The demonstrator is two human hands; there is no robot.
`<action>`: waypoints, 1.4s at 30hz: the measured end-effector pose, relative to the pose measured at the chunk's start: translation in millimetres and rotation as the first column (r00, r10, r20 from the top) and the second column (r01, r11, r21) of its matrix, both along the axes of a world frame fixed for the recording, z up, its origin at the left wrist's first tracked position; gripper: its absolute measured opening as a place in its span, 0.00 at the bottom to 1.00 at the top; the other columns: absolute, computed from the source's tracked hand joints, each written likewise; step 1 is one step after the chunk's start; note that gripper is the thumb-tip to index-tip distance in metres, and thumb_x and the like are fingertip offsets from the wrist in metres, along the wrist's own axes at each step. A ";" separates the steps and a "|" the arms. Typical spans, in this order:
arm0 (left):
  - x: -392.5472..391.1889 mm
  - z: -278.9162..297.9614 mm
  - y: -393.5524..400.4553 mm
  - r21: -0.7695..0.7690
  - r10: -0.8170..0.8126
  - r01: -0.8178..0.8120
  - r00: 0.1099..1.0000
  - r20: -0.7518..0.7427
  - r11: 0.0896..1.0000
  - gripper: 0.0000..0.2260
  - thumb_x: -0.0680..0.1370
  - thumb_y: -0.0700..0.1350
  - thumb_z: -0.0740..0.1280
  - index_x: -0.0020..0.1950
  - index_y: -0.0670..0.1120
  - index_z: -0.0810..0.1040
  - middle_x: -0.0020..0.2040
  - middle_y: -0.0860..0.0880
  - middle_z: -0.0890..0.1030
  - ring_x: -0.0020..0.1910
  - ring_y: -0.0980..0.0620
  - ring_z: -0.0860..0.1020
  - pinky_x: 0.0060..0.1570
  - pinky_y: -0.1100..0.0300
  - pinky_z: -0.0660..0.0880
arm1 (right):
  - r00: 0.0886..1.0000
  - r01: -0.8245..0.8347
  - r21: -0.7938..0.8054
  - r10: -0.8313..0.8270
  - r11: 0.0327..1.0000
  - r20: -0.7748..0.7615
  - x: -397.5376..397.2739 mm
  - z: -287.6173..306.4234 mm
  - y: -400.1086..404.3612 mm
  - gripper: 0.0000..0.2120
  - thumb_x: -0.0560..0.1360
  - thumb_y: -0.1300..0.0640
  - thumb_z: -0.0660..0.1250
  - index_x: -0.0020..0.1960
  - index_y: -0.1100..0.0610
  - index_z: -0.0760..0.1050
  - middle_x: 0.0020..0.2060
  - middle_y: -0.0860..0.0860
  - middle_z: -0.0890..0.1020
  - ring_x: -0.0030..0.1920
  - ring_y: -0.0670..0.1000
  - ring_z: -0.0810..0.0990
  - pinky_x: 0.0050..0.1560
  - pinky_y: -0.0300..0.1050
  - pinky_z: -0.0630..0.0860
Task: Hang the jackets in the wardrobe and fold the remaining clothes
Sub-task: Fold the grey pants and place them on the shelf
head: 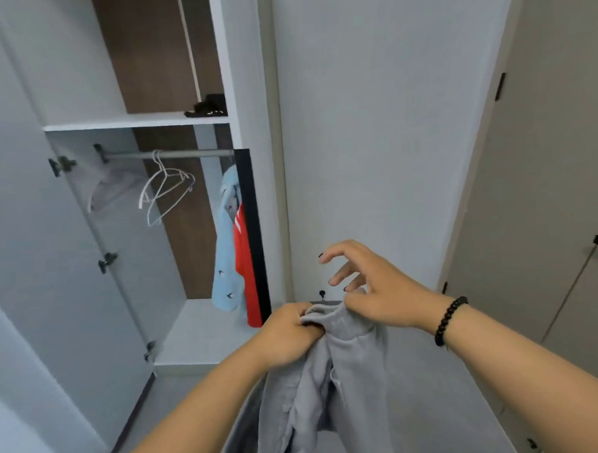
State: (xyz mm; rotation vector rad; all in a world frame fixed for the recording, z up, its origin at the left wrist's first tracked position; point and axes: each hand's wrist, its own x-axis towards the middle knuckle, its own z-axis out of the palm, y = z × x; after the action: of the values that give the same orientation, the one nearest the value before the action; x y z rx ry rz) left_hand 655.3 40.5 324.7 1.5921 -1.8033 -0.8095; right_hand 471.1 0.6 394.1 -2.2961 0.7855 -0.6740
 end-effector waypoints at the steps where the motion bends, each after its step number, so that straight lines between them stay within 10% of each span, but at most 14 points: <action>1: 14.5 1.0 5.9 -0.006 0.040 -0.040 0.999 0.004 0.999 0.06 0.76 0.39 0.63 0.46 0.39 0.79 0.44 0.42 0.82 0.43 0.49 0.78 0.49 0.45 0.76 | 0.999 -0.040 0.005 0.040 0.999 0.009 15.7 -1.3 5.1 0.21 0.68 0.64 0.61 0.54 0.43 0.72 0.60 0.40 0.71 0.55 0.41 0.76 0.52 0.44 0.78; 5: 75.8 1.3 30.7 -0.027 0.230 -0.230 0.973 -0.016 0.973 0.06 0.76 0.38 0.63 0.41 0.39 0.77 0.39 0.43 0.80 0.37 0.53 0.73 0.40 0.55 0.72 | 0.975 -0.203 0.034 0.205 0.979 -0.082 74.3 -17.1 16.4 0.03 0.70 0.51 0.70 0.41 0.46 0.76 0.59 0.35 0.71 0.62 0.38 0.71 0.62 0.45 0.72; 9: 133.9 -7.7 58.7 -0.050 0.427 -0.429 0.903 -0.037 0.902 0.09 0.72 0.36 0.64 0.33 0.45 0.73 0.31 0.53 0.74 0.32 0.56 0.69 0.31 0.67 0.65 | 0.922 -0.324 -0.015 0.312 0.946 -0.231 133.5 -34.8 17.3 0.08 0.67 0.41 0.72 0.40 0.44 0.78 0.58 0.36 0.72 0.61 0.35 0.70 0.63 0.40 0.69; 15: 202.3 -23.1 93.3 0.003 0.650 -0.661 0.737 -0.182 0.750 0.03 0.71 0.38 0.71 0.42 0.44 0.79 0.38 0.49 0.81 0.36 0.55 0.77 0.36 0.65 0.73 | 0.841 -0.451 -0.231 0.325 0.862 -0.433 231.8 -55.1 10.0 0.03 0.68 0.61 0.61 0.37 0.56 0.73 0.35 0.44 0.71 0.39 0.46 0.70 0.42 0.45 0.71; 24: 299.1 -41.9 72.8 -0.107 0.846 -0.850 0.525 -0.088 0.516 0.26 0.60 0.55 0.79 0.38 0.51 0.62 0.30 0.56 0.67 0.27 0.58 0.62 0.27 0.66 0.62 | 0.834 -0.455 -0.506 0.152 0.733 -0.531 377.8 -36.3 -51.0 0.07 0.69 0.64 0.61 0.35 0.55 0.73 0.40 0.51 0.76 0.41 0.55 0.76 0.33 0.44 0.63; 37: 391.5 -96.4 23.8 -0.262 0.622 -0.587 0.573 0.534 0.766 0.12 0.80 0.55 0.60 0.52 0.47 0.75 0.48 0.50 0.78 0.46 0.47 0.77 0.45 0.57 0.71 | 0.835 -0.442 -0.625 0.039 0.643 -0.549 480.9 -10.5 -134.1 0.07 0.70 0.64 0.61 0.37 0.55 0.75 0.40 0.50 0.77 0.42 0.54 0.77 0.33 0.43 0.65; 42: 441.6 -117.0 17.4 -0.191 0.583 -0.567 0.666 0.467 0.801 0.13 0.78 0.53 0.66 0.46 0.44 0.77 0.42 0.52 0.72 0.47 0.48 0.76 0.41 0.62 0.66 | 0.868 -0.344 -0.667 -0.047 0.661 -0.494 474.8 -2.3 -162.1 0.08 0.73 0.61 0.61 0.41 0.53 0.78 0.42 0.49 0.76 0.45 0.53 0.77 0.37 0.45 0.72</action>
State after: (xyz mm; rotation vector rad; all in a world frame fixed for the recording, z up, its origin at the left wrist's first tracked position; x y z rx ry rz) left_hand 1096.9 57.8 207.7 2.3363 -1.4325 -0.0509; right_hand 945.9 -161.6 391.8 -3.3394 0.5461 -0.3686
